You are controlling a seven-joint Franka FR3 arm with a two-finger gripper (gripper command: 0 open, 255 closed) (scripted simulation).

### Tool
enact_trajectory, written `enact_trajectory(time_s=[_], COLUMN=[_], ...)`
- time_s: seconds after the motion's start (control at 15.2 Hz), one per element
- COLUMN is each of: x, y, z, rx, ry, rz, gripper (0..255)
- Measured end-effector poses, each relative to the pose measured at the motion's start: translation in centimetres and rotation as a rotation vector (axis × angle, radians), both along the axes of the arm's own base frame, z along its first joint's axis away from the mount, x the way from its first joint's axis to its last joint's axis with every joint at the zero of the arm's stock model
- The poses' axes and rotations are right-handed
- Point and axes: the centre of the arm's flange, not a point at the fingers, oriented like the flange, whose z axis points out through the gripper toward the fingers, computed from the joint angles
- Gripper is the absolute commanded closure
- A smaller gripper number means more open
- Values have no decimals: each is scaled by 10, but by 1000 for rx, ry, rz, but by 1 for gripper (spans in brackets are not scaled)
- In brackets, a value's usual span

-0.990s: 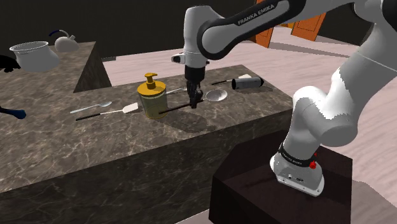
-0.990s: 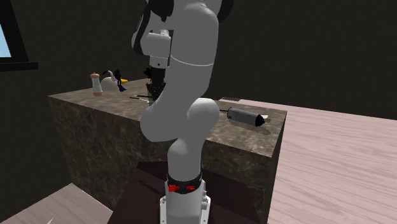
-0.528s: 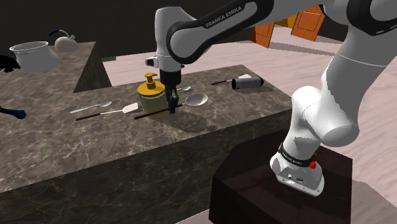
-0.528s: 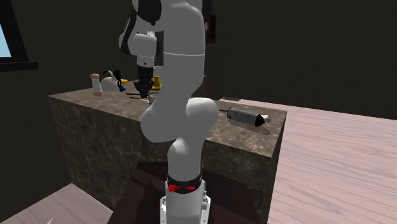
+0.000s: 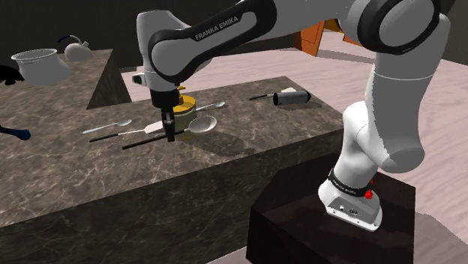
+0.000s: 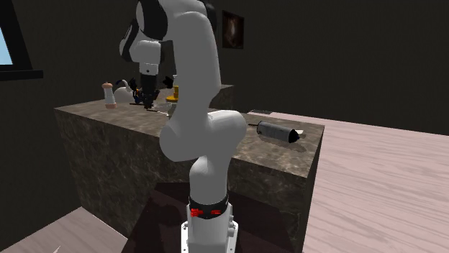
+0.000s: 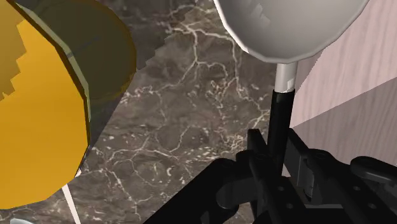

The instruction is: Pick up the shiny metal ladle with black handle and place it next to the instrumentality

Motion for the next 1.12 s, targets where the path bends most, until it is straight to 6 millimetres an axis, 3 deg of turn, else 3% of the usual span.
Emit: enact_trajectory(time_s=[0.66,1.12], x=[62,71], y=[114,125], z=[-1,-31], rx=[0,0], ry=[0,0], rz=[0,0], gripper=[255,255])
